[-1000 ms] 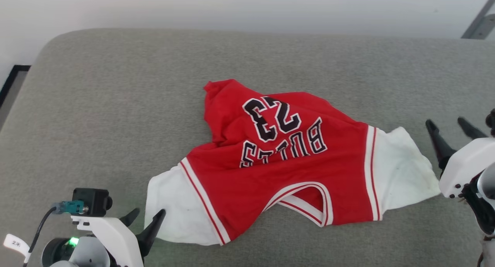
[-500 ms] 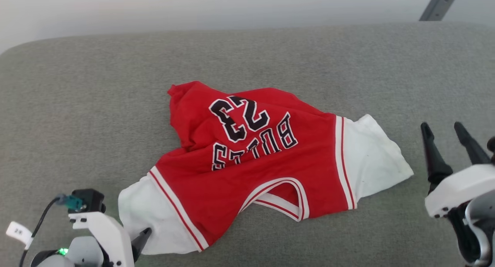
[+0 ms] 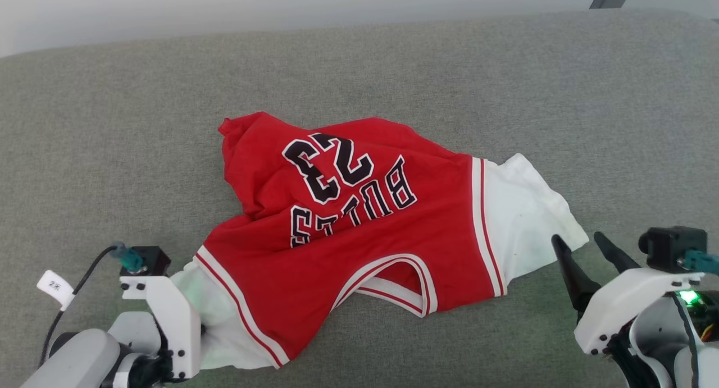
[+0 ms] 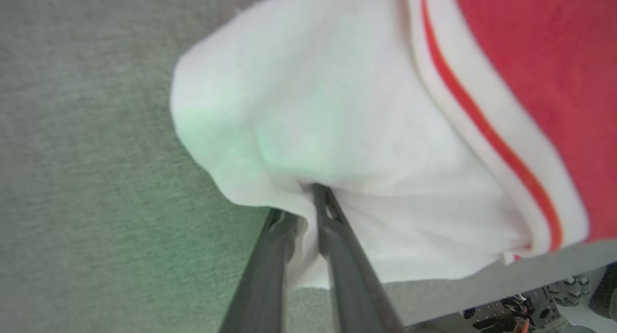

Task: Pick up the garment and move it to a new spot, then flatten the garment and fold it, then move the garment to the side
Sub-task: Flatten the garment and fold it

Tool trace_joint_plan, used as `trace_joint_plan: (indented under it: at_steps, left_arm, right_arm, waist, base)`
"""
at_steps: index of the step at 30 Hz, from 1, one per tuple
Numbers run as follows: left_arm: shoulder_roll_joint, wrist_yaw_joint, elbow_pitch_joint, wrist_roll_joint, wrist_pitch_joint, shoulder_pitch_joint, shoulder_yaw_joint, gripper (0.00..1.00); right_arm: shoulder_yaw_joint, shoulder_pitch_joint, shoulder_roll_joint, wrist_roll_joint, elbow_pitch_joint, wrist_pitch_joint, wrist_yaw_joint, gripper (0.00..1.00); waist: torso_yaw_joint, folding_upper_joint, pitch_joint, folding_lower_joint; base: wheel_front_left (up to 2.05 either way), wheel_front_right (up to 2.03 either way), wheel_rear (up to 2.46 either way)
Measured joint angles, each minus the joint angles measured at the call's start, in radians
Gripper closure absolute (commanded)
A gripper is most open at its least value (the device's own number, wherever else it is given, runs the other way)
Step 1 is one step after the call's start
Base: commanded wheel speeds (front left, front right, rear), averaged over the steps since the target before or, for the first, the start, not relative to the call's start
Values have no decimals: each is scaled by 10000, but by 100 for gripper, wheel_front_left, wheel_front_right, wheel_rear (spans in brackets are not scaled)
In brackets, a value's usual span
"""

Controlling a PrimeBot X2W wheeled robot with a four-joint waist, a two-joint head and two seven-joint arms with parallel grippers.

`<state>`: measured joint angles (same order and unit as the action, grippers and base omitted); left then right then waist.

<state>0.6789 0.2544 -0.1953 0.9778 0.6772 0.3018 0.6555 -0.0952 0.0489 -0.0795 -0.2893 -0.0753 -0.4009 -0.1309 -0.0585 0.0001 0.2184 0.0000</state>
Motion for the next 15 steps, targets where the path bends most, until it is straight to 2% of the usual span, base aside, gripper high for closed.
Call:
trace_joint_plan:
  at_steps: [6,15]
  left_arm:
    - [-151,-282,-196,-98,-96,344,117,100]
    - [-491,-589,-393,-255,-228,806,251,100]
  right_arm:
    - [328,827,-878,-430,1026,-1388,0,0]
    - [616,2133,-2038,-633,2495,-2871,0,0]
  waist:
    - [214,1,228,0]
    - [733,0,513,0]
  base:
    - [0,0,0]
    - [0,0,0]
